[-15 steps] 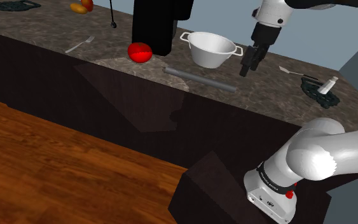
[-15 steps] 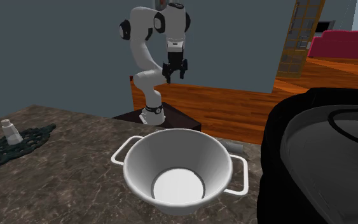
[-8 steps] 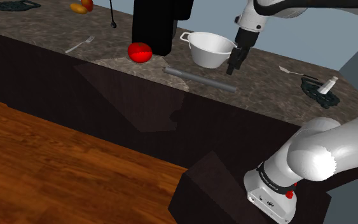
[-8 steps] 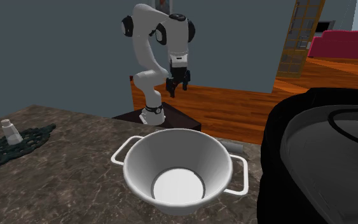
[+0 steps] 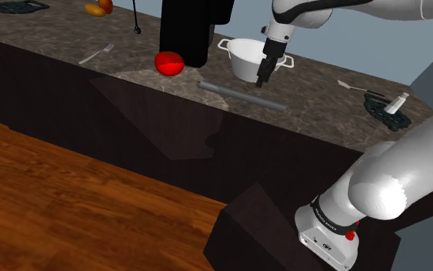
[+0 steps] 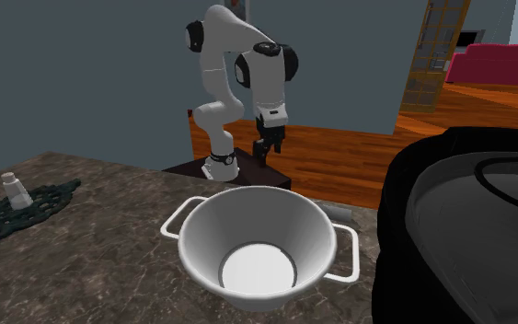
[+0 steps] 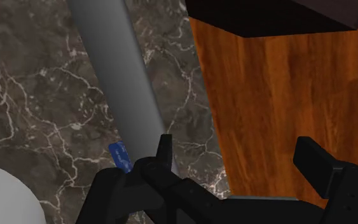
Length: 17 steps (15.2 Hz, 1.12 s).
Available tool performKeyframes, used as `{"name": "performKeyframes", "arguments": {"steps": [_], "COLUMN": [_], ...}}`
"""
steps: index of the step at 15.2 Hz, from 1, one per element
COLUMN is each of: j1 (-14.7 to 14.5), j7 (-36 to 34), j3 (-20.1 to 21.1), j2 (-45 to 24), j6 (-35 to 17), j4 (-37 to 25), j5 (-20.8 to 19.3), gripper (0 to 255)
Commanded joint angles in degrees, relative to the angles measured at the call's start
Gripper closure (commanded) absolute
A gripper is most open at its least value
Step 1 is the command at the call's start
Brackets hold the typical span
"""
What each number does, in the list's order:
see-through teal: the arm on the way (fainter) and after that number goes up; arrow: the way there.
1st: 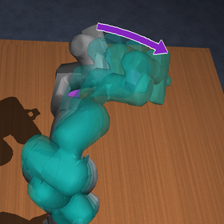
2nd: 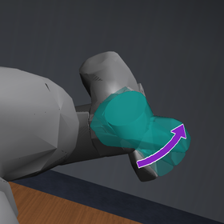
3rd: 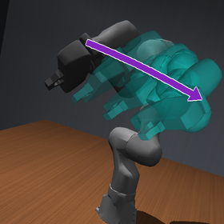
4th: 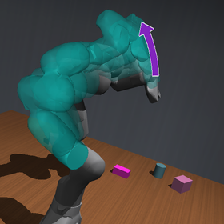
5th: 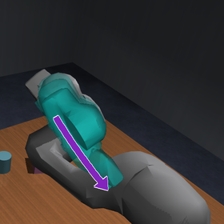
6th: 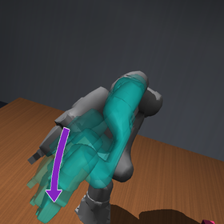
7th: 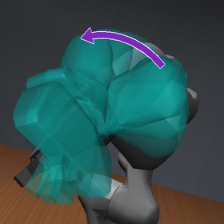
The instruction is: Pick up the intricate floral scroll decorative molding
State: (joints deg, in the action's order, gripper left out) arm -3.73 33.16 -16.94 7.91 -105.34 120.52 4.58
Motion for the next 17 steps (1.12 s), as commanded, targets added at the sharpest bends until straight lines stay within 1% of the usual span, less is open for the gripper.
{"name": "performKeyframes", "arguments": {"steps": [1,5,9,10,17], "j1": [0.04,0.63,2.21,2.34,2.45], "j7": [3.93,10.6,16.2,16.34,17.63], "j3": [-0.96,-1.46,-0.69,-0.58,-0.2], "j2": [-4.59,-14.71,-24.91,-25.25,-27.43], "j6": [-0.87,-1.03,0.29,0.35,-4.52], "j4": [-2.9,-10.96,-20.58,-20.93,-18.0], "j5": [1.88,6.37,10.54,10.64,11.68], "gripper": [0,0,0,0,0]}}
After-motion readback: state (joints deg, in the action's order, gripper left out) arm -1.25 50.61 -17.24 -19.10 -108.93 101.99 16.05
